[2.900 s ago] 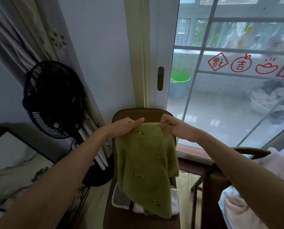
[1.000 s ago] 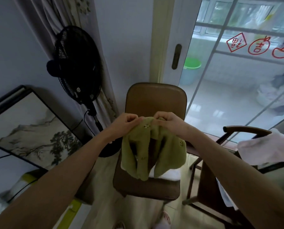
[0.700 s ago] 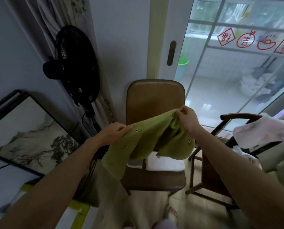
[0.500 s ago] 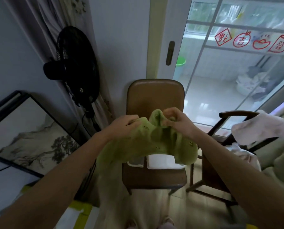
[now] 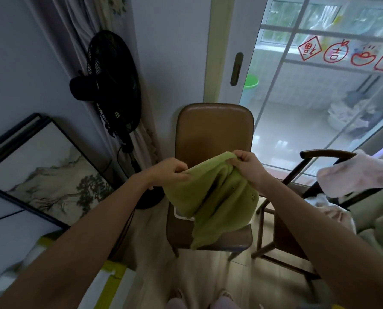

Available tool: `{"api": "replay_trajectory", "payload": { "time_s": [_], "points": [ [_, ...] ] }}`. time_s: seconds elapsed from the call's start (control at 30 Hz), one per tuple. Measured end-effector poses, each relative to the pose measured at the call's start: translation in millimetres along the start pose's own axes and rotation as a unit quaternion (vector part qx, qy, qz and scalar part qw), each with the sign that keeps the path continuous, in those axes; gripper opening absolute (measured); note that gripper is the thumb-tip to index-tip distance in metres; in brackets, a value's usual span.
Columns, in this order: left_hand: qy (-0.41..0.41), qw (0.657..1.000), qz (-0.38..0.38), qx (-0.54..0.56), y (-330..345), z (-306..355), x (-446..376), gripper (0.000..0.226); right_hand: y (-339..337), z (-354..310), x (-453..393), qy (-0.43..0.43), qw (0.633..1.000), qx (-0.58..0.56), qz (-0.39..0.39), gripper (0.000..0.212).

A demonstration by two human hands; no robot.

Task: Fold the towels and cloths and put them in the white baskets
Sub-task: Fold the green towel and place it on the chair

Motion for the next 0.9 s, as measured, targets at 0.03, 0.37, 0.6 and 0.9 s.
{"api": "replay_trajectory", "payload": {
  "time_s": [0.03, 0.37, 0.6, 0.9],
  "points": [
    [-0.013, 1.000, -0.006, 0.003, 4, -8, 3, 0.041, -2, 1, 0, 0.005, 1.000, 0.014, 0.017, 0.019],
    [-0.151, 0.901, 0.185, 0.363, 29, -13, 3, 0.037, -10, 70, 11, 0.297, 0.918, 0.238, -0.113, 0.070],
    [-0.167, 0.924, 0.141, 0.315, 73, 2, -18, 0.034, 18, 32, 18, 0.176, 0.963, 0.136, -0.151, 0.025],
    [-0.159, 0.929, 0.060, 0.329, 81, -4, -19, 0.042, 32, 21, 14, 0.075, 0.948, 0.217, -0.220, 0.037]
  ]
}}
Point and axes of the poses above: each hand's wrist, its own x-axis away from the middle knuckle, its own y-axis out of the palm, z = x × y, the point moved 7 cm from there along -x, towards the middle knuckle, and after that the axes turned 5 degrees about x, right-handed, at the moved point
